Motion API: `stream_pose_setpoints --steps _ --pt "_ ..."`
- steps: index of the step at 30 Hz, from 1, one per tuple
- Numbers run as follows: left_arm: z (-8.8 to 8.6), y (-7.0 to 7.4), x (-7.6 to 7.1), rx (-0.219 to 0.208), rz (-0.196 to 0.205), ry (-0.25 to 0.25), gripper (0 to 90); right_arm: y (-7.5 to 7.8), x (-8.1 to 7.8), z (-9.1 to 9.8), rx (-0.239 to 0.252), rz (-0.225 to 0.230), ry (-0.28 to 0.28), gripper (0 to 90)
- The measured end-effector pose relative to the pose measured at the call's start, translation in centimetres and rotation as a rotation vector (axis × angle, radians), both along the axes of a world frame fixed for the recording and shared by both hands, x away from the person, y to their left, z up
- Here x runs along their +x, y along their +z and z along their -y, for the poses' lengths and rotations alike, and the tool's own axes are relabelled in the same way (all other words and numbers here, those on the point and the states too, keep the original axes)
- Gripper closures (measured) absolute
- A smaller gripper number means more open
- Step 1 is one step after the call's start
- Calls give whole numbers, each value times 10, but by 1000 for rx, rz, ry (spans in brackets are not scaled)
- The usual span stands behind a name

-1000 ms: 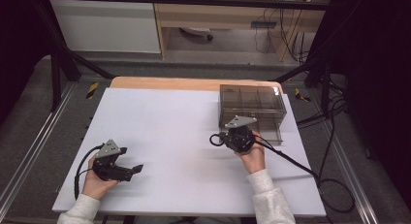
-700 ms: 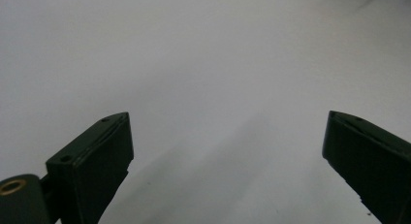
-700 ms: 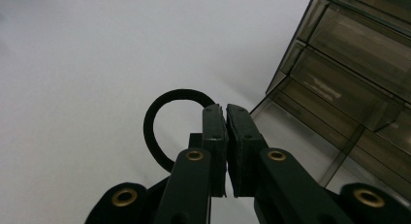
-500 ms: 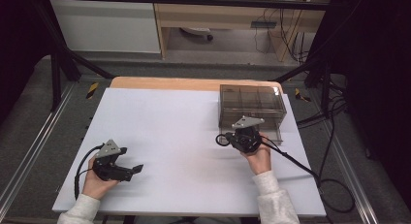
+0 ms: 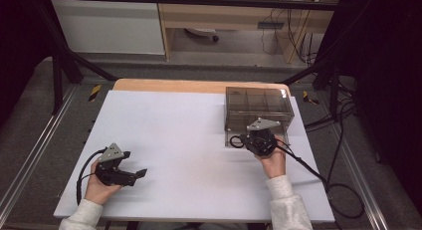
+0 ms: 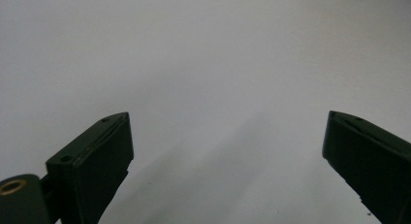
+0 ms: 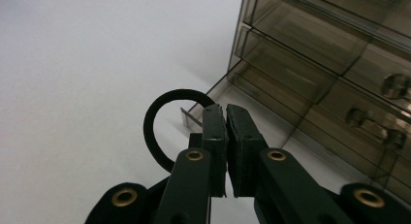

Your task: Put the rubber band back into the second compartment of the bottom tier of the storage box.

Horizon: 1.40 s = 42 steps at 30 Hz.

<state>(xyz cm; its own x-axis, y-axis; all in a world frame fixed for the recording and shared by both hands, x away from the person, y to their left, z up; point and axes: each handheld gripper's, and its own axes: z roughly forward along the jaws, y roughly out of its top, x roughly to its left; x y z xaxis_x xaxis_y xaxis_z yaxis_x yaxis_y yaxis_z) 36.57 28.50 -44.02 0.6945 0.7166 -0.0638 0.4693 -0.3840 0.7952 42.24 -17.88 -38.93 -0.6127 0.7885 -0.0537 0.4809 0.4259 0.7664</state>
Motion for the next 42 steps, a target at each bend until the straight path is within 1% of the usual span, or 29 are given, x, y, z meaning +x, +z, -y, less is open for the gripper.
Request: stream_pose_setpoints --steps 10,14,28,34,42 --pt "0 0 0 1 0 0 42 2 3 14 -7 5 -40 873" --pt "0 0 0 -1 1 2 42 1 5 19 -8 -1 -55 873" --pt "0 0 0 0 0 1 42 -2 12 31 -8 -9 -98 873" --pt "0 0 0 2 2 1 42 -2 15 35 -23 -10 -116 873" --pt "0 0 0 0 1 1 42 -5 20 42 -21 -18 -145 873"
